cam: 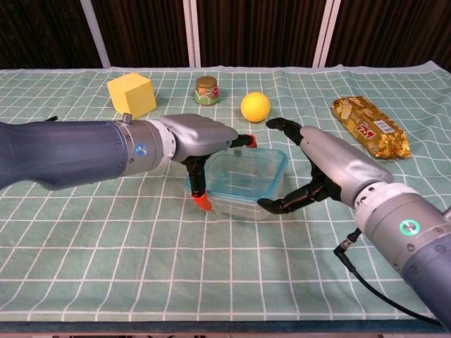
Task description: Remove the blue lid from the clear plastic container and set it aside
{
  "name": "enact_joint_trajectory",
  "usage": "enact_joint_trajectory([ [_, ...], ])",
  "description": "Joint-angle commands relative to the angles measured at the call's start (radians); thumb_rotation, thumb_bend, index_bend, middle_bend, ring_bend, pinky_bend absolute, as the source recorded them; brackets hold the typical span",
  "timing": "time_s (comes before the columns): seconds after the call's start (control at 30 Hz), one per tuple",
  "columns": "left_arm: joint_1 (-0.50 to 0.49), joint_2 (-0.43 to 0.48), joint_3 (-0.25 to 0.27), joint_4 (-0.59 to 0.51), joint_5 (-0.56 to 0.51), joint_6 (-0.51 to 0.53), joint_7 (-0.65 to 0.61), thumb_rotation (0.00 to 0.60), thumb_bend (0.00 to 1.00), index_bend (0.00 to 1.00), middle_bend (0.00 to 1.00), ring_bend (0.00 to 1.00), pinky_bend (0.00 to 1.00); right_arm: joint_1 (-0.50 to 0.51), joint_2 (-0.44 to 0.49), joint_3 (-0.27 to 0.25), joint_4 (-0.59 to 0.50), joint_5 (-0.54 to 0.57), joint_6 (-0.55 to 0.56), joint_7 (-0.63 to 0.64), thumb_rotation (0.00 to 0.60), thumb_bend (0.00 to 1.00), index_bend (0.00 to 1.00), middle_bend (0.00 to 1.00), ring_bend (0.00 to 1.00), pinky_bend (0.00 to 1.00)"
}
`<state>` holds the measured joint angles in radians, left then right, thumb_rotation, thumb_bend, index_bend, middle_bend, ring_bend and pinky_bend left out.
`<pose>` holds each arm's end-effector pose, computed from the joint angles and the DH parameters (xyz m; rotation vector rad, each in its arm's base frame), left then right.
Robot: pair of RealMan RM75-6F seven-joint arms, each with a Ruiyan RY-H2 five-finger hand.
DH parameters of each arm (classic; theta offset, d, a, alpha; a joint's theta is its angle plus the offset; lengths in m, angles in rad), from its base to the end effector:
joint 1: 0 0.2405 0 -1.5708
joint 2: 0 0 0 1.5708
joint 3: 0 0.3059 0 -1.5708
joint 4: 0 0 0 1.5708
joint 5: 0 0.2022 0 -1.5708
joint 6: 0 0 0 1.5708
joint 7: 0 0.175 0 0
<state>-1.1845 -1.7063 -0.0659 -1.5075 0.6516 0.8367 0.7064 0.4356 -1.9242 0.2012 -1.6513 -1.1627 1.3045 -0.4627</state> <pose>-0.0528 0.3930 -0.1211 -2.2912 -0.7696 -0.6561 -0.1466 -0.2915 -0.0849 1.4628 -1.3311 1.1888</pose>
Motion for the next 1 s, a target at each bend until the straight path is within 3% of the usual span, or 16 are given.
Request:
enact_joint_trajectory([
  [0.03,-0.005,-0.005,0.001,0.002,-0.001,-0.001,0.007,0.6,0.1,0.1,0.24,0.24,0.43,0.0,-0.003,0.006,-0.002,0.005,0.001,0.003,0.6,0.34,0.0,0.0,0.0,0.0],
  [0.53,-0.05,-0.005,-0.006,-0.011,-0.054,-0.009,0.055,0.6,0.12,0.1,0.25,0.27,0.45,0.005,-0.006,0.037,-0.022,0.031,0.016,-0.006,0.6,0.34,0.0,0.0,0.0,0.0],
  [0.7,-0.064,0.013,-0.018,-0.027,-0.078,-0.038,0.045,0.6,0.1,0.09,0.21,0.18,0.34,0.004,0.004,0.024,-0.006,-0.001,0.017,0.019,0.6,0.34,0.0,0.0,0.0,0.0],
  [1.0,-0.099,0.056,-0.047,-0.036,-0.134,-0.113,0.002,0.6,0.03,0.02,0.11,0.08,0.27,-0.006,0.028,-0.027,0.078,-0.098,0.021,0.107,0.6,0.34,0.0,0.0,0.0,0.0],
])
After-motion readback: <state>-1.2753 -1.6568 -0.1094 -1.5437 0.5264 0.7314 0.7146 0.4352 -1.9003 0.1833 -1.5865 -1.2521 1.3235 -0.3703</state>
